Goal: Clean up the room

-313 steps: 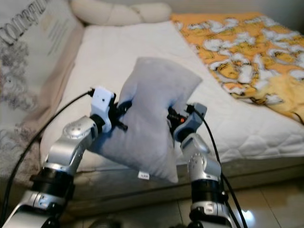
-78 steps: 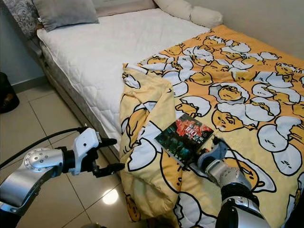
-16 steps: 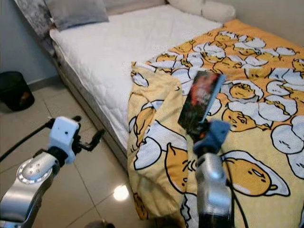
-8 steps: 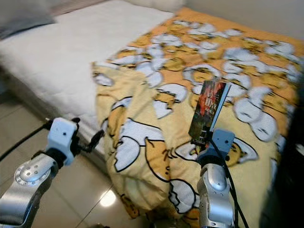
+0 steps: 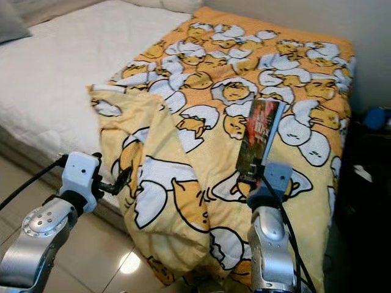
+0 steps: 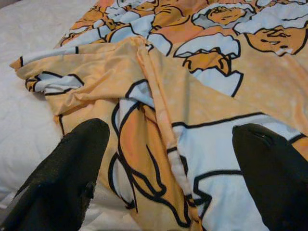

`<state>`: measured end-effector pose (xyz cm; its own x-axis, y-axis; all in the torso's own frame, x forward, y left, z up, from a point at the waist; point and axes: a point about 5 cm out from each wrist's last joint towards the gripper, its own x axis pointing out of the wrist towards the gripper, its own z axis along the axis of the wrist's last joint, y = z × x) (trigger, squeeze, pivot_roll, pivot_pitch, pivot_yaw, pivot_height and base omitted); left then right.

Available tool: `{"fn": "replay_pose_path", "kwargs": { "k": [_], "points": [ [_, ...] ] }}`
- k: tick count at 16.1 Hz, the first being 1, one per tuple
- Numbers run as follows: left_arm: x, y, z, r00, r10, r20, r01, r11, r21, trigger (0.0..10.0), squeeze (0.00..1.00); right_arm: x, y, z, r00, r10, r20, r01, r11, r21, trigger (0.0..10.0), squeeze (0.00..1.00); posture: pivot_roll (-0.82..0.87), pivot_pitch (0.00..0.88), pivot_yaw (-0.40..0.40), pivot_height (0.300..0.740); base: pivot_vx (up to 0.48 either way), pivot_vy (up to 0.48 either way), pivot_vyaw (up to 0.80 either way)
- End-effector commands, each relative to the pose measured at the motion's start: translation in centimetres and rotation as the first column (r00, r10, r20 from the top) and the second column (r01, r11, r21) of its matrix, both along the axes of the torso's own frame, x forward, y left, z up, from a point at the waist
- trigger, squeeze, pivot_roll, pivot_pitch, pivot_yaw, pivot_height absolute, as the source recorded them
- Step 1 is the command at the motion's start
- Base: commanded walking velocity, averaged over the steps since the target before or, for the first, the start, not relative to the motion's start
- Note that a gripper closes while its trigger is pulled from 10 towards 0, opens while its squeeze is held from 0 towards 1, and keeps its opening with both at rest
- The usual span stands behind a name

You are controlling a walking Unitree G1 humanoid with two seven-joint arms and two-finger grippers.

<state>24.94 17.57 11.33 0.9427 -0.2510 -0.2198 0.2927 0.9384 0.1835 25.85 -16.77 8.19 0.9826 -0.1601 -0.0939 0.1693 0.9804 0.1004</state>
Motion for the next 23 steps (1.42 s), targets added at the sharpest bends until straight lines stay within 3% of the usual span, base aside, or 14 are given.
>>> {"fn": "replay_pose_path", "kwargs": {
  "k": [1, 4, 5, 10, 16, 23],
  "points": [
    [0.0, 0.2, 0.1, 0.999, 0.039, 0.01, -0.039, 0.999, -0.001, 10.0, 0.0, 0.6, -0.3, 0.5, 1.0, -0.023, 0.014, 0.023, 0.999, -0.027, 10.0, 0.0, -0.02, 0.0, -0.037, 0.74, 0.0, 0.0, -0.8],
    [0.6, 0.7, 0.3, 0.998, 0.06, 0.027, -0.061, 0.998, 0.035, 10.0, 0.0, 1.1, 0.0, 0.0, 1.0, -0.009, -0.004, 0.009, 0.999, 0.05, 10.0, 0.0, -0.01, 0.0, -0.041, 0.74, 0.0, 0.0, -0.78],
    [0.9, 0.8, 0.5, 0.996, 0.083, 0.037, -0.083, 0.997, -0.006, 10.0, 0.0, 1.3, 0.0, -0.1, 1.0, -0.007, -0.005, 0.007, 0.999, 0.05, 10.0, 0.0, -0.02, 0.0, -0.035, 0.74, 0.0, 0.0, -0.79],
    [1.1, 0.2, 0.7, 0.997, 0.04, 0.064, -0.043, 0.998, 0.047, 10.0, 0.0, 1.6, 0.9, -0.3, 0.999, 0.033, -0.012, -0.032, 0.998, 0.05, 10.0, 0.0, -0.01, 0.0, -0.029, 0.74, 0.0, 0.0, -0.79],
    [1.0, 0.6, 0.9, 0.996, 0.069, 0.065, -0.07, 0.998, 0.005, 10.0, 0.0, 1.6, 0.6, -0.2, 1.0, 0.025, -0.009, -0.024, 0.999, 0.043, 10.0, 0.0, -0.03, 0.0, -0.03, 0.74, 0.0, 0.0, -0.8],
    [1.1, 1.0, 1.1, 0.994, 0.081, 0.067, -0.082, 0.997, 0.002, 10.0, 0.0, 1.9, 1.2, -0.1, 0.997, 0.073, -0.017, -0.072, 0.996, 0.048, 10.0, 0.0, -0.02, 0.0, -0.031, 0.74, 0.0, 0.347, -0.66]
  ]
}}
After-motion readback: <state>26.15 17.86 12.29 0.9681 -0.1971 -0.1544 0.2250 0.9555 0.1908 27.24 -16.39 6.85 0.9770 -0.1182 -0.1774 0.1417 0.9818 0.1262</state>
